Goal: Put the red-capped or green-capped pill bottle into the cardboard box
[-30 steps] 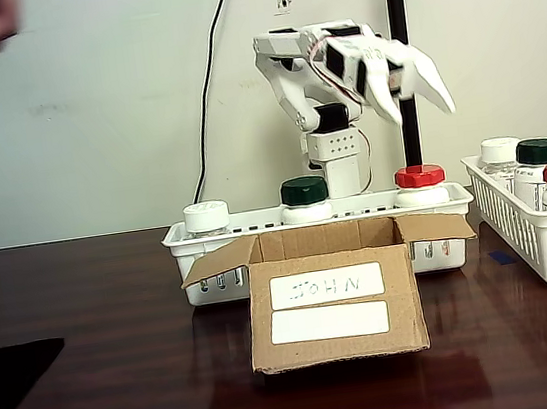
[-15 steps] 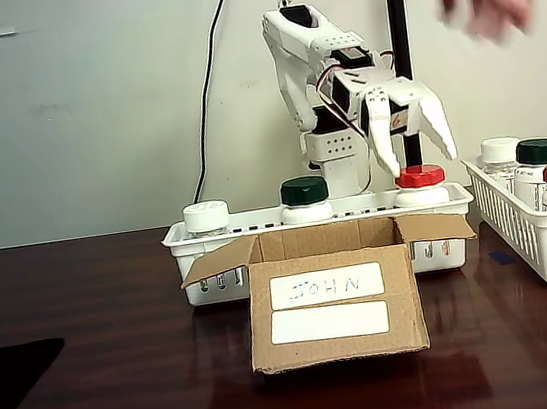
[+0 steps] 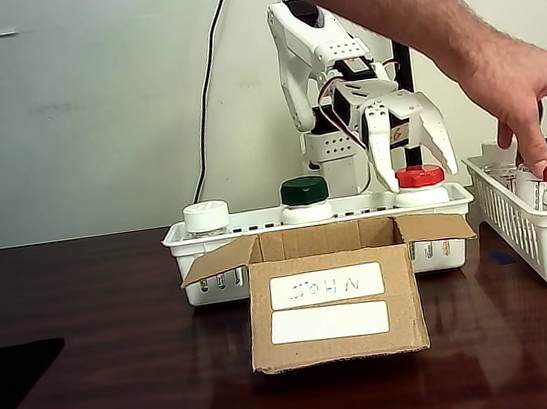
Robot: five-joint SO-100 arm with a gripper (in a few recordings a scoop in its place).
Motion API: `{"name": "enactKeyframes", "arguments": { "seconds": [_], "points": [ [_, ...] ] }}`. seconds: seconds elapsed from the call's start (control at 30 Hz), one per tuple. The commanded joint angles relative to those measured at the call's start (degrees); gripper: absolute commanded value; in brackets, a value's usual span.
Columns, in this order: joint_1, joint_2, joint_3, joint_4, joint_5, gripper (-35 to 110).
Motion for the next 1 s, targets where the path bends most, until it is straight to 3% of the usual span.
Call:
{"name": "enactKeyframes", "arguments": {
  "seconds": [0.0,0.67,0.77,0.9,0.97],
  "points": [
    [-0.18,1.67,-2.11,-2.55,0.44,61],
    [-1.41,6.94,6.68,-2.55,0.00,58],
    [-1.93,6.50,6.33,-2.55,-0.09,41],
    [-2.46,5.80,4.75,-2.55,-1.58,4],
    [-2.55,5.27,3.60,-2.37,-1.93,-7]
  ]
}}
